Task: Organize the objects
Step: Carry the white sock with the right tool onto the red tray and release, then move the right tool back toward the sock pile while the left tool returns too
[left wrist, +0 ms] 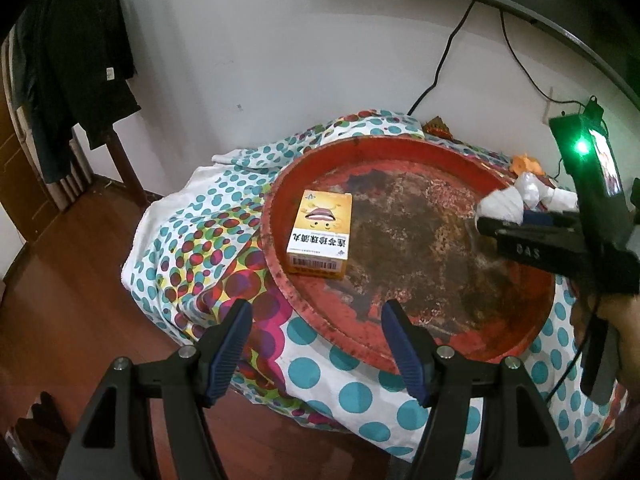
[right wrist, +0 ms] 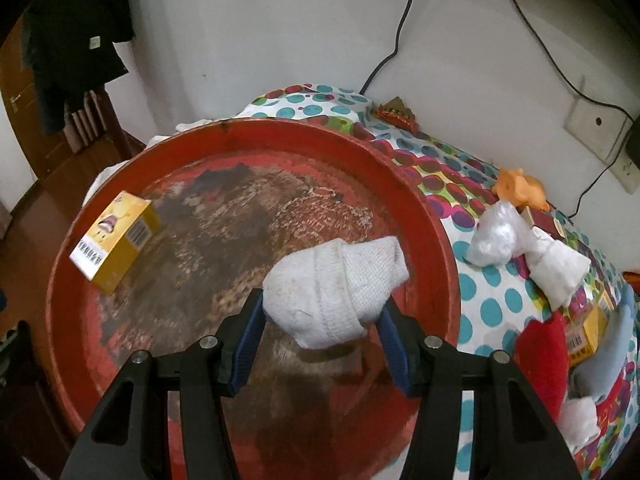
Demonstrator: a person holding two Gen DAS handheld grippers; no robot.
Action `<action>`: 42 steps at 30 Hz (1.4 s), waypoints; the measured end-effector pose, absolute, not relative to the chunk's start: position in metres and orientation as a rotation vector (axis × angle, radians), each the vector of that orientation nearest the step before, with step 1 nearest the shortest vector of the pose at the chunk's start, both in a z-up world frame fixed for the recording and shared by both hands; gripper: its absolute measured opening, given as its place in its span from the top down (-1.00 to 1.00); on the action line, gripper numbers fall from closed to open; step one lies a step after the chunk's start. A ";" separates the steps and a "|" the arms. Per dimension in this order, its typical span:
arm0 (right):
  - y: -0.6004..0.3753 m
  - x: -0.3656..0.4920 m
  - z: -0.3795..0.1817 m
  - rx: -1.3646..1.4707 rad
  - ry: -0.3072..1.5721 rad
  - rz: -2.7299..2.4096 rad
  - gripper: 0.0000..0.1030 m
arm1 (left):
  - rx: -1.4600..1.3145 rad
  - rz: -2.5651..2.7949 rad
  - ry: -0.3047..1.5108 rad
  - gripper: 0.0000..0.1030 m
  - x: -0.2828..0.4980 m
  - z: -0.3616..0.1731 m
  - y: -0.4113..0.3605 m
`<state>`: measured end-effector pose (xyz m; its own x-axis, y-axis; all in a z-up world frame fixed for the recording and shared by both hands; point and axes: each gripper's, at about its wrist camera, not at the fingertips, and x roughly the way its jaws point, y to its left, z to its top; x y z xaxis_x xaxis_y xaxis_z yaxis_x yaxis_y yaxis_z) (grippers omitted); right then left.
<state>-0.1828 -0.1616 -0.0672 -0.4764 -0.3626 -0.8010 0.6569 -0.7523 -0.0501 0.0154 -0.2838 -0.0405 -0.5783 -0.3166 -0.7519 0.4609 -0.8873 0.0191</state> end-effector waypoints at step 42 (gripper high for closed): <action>-0.055 -0.135 -0.029 0.965 0.319 -2.292 -0.56 | 1.132 -2.495 0.136 -0.34 0.009 -0.045 -0.250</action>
<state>-0.1352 -0.0550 -0.0285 -0.5379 -0.4536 -0.7106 0.6302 -0.7762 0.0185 0.0091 -0.2495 -0.0446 -0.5942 -0.3137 -0.7406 0.3926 -0.9168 0.0733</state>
